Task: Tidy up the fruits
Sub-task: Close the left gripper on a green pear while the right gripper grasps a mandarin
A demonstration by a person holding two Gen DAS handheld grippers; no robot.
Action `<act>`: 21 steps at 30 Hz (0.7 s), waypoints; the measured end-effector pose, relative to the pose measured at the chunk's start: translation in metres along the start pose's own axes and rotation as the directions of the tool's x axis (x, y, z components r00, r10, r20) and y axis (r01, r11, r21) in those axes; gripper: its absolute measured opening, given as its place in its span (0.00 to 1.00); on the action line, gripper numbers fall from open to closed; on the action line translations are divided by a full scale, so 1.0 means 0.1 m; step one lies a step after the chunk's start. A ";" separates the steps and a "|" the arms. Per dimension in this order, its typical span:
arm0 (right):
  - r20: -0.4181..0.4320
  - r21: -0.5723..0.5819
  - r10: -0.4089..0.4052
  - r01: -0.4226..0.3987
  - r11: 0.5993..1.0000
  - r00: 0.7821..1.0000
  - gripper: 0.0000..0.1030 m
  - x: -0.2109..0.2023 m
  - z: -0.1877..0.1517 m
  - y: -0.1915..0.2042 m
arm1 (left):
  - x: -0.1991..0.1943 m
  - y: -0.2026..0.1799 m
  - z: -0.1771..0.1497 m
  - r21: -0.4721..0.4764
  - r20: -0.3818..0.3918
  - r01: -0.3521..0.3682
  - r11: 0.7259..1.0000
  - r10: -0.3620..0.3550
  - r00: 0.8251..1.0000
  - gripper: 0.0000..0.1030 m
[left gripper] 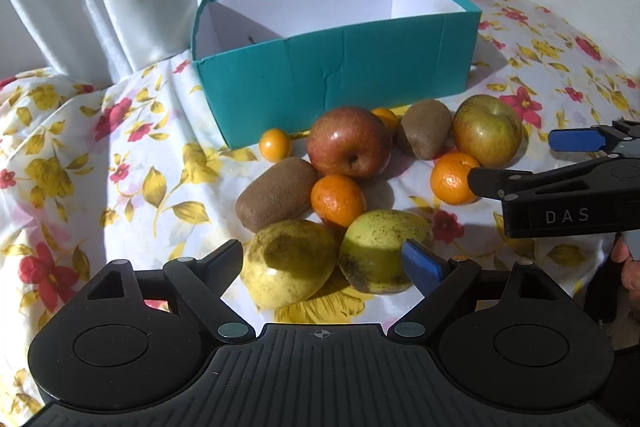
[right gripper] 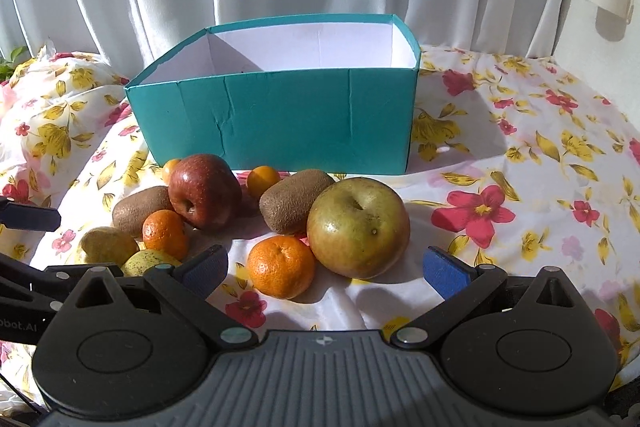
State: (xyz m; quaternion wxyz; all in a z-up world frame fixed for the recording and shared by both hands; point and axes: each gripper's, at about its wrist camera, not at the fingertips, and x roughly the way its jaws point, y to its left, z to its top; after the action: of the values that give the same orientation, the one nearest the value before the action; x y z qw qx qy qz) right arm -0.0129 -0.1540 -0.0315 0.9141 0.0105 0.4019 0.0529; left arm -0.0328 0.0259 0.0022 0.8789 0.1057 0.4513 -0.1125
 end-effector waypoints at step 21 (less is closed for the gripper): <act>-0.139 0.005 0.045 -0.045 0.999 0.989 0.61 0.29 -0.05 0.20 | 0.18 0.34 -0.05 0.040 -0.039 0.055 0.998 -0.054 0.998 0.84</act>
State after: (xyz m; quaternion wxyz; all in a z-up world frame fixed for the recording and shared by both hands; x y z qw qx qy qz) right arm 0.0006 -0.1308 -0.0549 0.8824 0.0168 0.4643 0.0739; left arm -0.0163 0.0576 -0.0128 0.8645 0.1135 0.4681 -0.1437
